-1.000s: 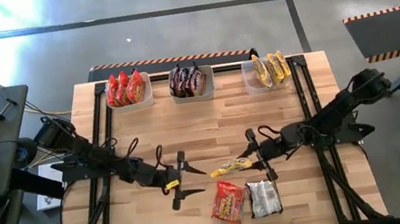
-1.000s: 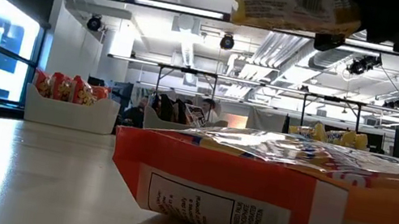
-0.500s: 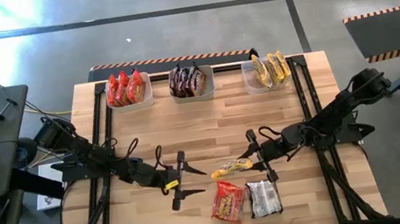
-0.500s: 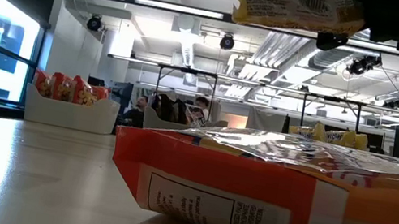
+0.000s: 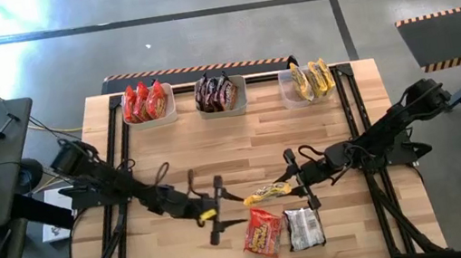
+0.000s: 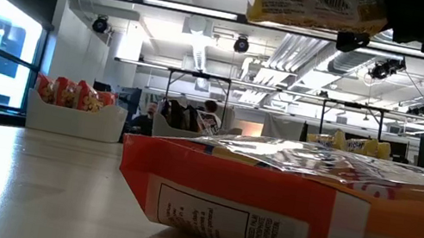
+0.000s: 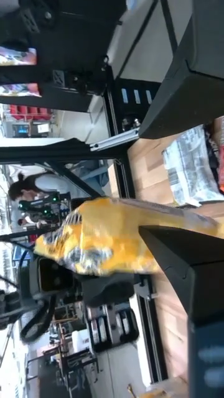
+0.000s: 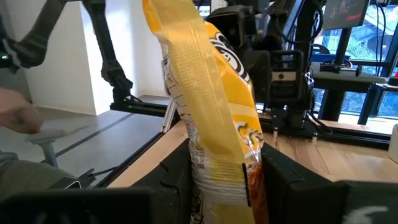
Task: Sort Maruchan noodles
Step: Put the yellow noodle pack into the transparent bin
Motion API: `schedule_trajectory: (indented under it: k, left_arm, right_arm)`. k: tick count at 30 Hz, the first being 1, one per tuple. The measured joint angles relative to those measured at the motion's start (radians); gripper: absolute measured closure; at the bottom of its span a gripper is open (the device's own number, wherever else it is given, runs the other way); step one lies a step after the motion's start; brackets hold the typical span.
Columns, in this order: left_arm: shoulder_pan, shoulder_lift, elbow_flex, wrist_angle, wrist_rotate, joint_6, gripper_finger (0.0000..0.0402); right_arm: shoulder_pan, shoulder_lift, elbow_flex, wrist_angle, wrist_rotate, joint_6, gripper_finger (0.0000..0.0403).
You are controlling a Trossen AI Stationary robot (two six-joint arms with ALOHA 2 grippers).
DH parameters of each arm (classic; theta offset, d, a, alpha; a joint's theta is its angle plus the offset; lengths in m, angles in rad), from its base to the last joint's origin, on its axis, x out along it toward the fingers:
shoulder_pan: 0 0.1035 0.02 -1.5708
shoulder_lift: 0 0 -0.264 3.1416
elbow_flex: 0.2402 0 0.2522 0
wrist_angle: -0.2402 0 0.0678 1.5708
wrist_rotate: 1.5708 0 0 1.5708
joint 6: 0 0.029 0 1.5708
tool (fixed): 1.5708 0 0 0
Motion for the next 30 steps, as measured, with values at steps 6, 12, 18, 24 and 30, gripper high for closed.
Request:
schedule_trajectory:
  k: [6,12,18,24,30]
  left_arm:
    - [0.012,0.111,0.097,0.003,0.024,0.022,0.0169]
    - [0.011,0.113,0.104,0.014,0.020,0.058,0.0169]
    - [0.004,0.113,0.104,0.009,-0.013,0.028,0.0170]
    - [-0.002,0.113,0.104,0.005,-0.053,0.013,0.0168]
    - [-0.017,0.113,0.105,0.005,-0.057,0.013,0.0174]
  right_arm:
    - [0.004,0.000,-0.003,-0.007,-0.045,0.005,0.0299]
    - [0.028,0.000,-0.004,0.003,-0.008,-0.013,0.0299]
    - [0.029,0.000,-0.004,0.002,0.000,-0.008,0.0299]
    - [0.027,0.000,-0.004,0.002,0.006,-0.008,0.0299]
    - [0.028,0.000,-0.001,0.002,0.002,-0.007,0.0299]
